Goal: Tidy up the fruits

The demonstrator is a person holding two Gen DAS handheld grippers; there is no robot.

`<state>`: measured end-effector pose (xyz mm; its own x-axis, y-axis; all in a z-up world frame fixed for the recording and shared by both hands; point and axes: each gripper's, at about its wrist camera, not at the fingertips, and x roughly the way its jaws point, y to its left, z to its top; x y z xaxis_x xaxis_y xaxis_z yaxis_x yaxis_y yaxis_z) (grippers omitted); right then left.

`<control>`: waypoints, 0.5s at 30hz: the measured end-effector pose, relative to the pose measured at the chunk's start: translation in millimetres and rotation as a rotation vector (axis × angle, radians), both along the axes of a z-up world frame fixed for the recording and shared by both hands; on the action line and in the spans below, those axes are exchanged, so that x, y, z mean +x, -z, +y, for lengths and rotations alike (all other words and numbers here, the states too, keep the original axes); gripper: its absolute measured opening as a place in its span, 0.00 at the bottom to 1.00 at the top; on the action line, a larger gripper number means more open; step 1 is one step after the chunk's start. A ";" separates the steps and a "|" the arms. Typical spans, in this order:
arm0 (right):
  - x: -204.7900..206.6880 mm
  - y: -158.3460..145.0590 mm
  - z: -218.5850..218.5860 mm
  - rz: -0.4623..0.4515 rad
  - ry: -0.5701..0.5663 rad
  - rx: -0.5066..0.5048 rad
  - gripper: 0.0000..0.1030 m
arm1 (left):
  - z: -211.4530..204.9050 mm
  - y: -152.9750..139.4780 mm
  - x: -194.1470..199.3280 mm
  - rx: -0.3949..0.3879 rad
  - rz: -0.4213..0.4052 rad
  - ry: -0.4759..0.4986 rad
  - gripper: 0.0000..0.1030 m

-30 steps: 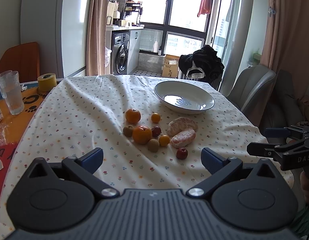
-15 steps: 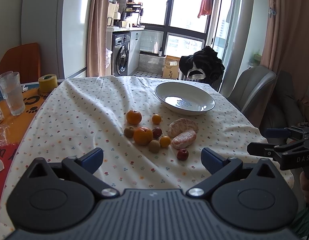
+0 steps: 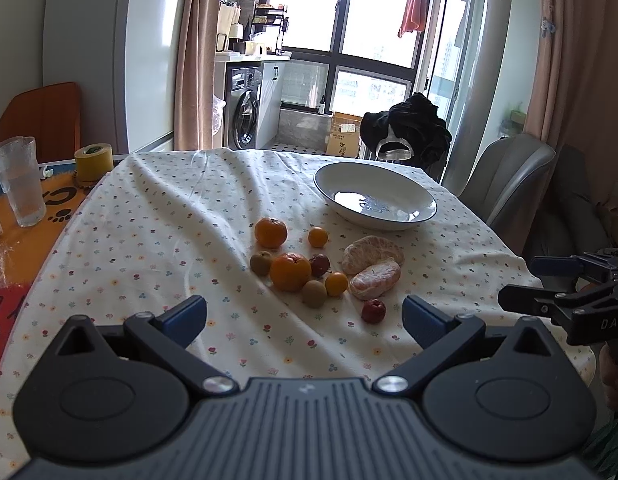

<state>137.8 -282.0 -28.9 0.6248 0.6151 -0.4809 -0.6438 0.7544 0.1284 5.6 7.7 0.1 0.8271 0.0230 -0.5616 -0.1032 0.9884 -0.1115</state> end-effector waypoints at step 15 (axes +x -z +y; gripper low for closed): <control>23.6 27.0 18.8 0.074 -0.064 0.023 0.99 | 11.0 36.9 29.8 -0.030 0.061 -0.001 0.98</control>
<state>161.4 -263.2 -55.9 0.5471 0.6642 -0.5094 -0.6788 0.7081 0.1944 35.3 18.7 -36.9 0.7913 0.0063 -0.6114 -0.1119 0.9845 -0.1347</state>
